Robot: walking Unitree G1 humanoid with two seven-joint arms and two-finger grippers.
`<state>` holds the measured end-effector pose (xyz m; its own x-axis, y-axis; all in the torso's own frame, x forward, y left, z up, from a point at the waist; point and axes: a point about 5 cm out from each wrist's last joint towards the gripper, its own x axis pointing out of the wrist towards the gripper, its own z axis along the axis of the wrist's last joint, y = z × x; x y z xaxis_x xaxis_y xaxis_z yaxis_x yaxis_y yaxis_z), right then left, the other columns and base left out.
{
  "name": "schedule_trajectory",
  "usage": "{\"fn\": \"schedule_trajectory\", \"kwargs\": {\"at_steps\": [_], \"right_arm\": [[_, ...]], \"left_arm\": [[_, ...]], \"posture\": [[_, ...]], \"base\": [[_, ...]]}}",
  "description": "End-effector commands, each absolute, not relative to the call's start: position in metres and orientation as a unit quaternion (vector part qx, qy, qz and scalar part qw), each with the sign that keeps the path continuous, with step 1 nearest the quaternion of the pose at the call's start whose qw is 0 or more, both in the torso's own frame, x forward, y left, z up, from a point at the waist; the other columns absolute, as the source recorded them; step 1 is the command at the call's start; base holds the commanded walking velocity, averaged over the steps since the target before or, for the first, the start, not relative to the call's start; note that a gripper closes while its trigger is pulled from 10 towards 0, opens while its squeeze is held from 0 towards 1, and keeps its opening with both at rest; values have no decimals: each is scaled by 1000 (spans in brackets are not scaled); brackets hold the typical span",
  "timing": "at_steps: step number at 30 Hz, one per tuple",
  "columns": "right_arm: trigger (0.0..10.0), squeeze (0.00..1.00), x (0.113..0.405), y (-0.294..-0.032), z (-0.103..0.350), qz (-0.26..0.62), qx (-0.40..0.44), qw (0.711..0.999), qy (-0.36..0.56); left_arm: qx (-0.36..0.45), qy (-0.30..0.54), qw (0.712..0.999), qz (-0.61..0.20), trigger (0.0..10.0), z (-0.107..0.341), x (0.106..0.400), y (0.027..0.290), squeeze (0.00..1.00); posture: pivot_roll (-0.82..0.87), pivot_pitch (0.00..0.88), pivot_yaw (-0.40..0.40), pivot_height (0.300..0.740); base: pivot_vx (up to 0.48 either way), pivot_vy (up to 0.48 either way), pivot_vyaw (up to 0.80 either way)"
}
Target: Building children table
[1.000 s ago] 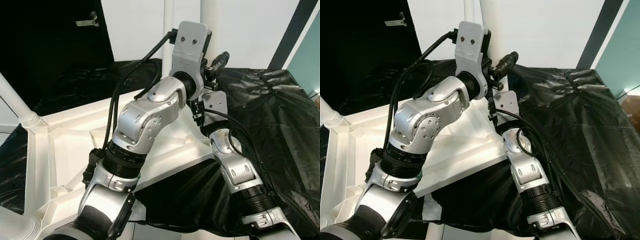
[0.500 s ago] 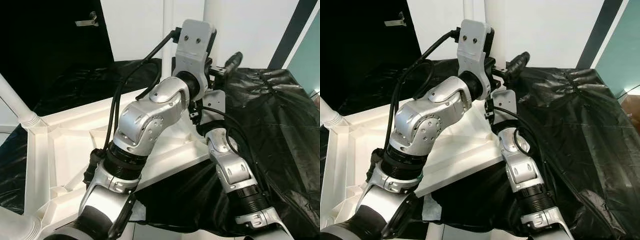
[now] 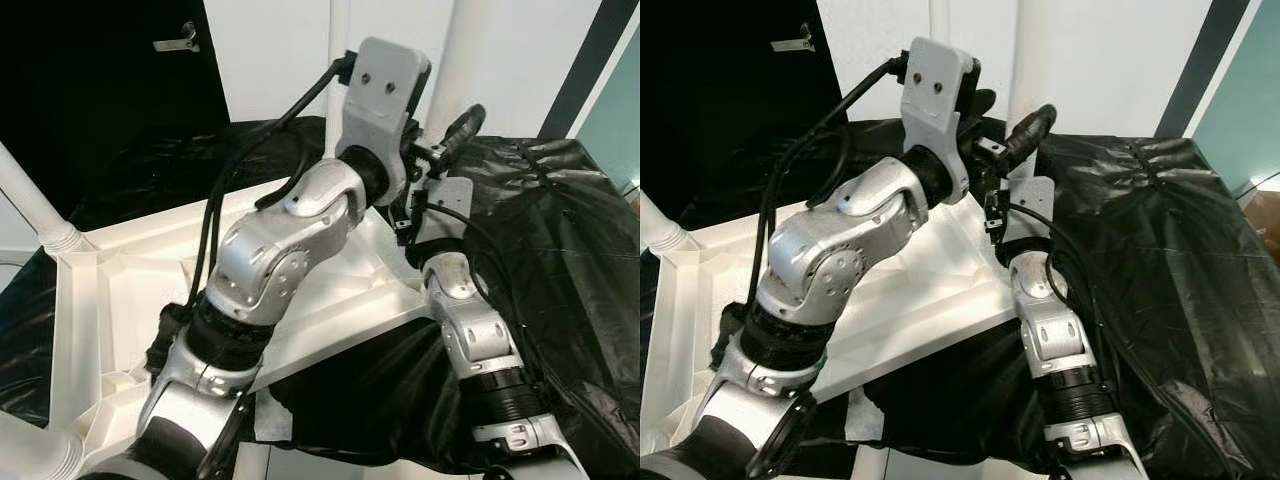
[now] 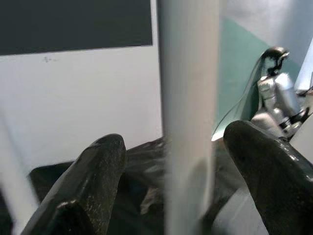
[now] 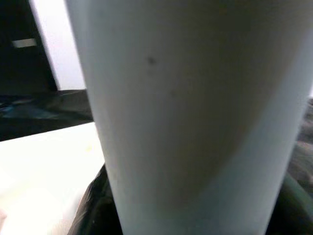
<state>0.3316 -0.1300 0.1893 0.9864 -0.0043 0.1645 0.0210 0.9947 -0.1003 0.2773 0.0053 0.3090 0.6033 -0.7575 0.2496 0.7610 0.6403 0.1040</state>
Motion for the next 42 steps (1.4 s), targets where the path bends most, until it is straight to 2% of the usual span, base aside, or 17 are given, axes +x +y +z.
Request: {"fn": "schedule_trajectory", "kwargs": {"at_steps": [1, 7, 17, 23, 30, 42], "right_arm": [[10000, 0, 334, -136, 191, -9, -48, 996, -79], [10000, 0, 330, -153, 189, -25, -68, 995, -75], [10000, 0, 314, -155, 180, -21, -74, 994, -74], [10000, 0, 305, -152, 170, -9, -85, 994, -63], [10000, 0, 291, -148, 158, -4, -78, 996, -46], [10000, 0, 286, -155, 142, -25, -33, 999, -14]], "left_arm": [[15, -142, 846, -513, 10000, 305, 266, 2, 0], [41, -116, 863, -490, 10000, 278, 270, 15, 0], [73, -69, 875, -473, 10000, 241, 271, 30, 0], [86, -35, 862, -498, 10000, 218, 265, 36, 0], [63, 13, 851, -522, 10000, 200, 254, 42, 0], [71, 22, 843, -534, 10000, 196, 247, 46, 0]], "posture": [[-23, 0, -8, 740], [-31, 0, -6, 740], [-39, 4, 3, 740], [-41, 2, 3, 740], [-42, 4, 11, 740], [-38, 10, 20, 740]], "base": [[0, 0, 0], [0, 0, 0], [0, 0, 0], [0, 0, 0], [0, 0, 0], [0, 0, 0]]}}
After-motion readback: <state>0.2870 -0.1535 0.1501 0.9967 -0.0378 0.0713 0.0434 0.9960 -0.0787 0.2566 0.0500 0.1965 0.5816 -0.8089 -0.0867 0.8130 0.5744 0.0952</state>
